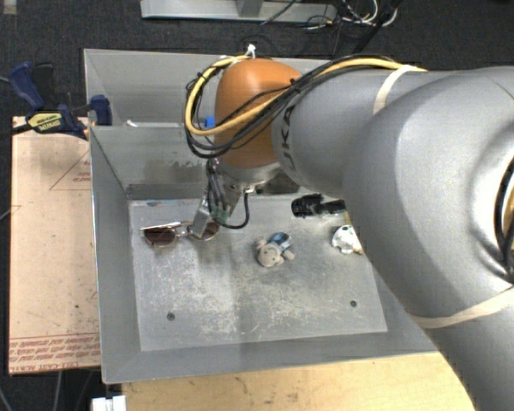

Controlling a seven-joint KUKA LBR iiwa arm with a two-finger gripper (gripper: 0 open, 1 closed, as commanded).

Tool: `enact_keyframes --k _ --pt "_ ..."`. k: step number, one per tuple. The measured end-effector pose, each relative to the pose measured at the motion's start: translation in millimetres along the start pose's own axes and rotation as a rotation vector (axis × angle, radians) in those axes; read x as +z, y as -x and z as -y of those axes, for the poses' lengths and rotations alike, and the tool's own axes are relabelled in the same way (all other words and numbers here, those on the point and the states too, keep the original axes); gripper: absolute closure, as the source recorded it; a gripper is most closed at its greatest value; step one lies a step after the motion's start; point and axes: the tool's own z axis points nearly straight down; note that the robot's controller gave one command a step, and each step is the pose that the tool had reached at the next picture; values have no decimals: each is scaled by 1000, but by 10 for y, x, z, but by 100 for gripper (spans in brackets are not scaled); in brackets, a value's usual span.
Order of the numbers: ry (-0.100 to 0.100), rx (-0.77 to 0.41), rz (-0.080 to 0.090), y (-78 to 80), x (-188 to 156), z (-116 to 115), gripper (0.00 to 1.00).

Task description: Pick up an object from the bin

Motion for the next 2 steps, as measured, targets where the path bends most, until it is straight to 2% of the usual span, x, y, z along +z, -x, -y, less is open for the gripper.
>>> enact_keyframes --k 1,2 --pt "-5 0 -5 -14 -207 12 100" --pt "2 -1 2 1 -442 -2 100"
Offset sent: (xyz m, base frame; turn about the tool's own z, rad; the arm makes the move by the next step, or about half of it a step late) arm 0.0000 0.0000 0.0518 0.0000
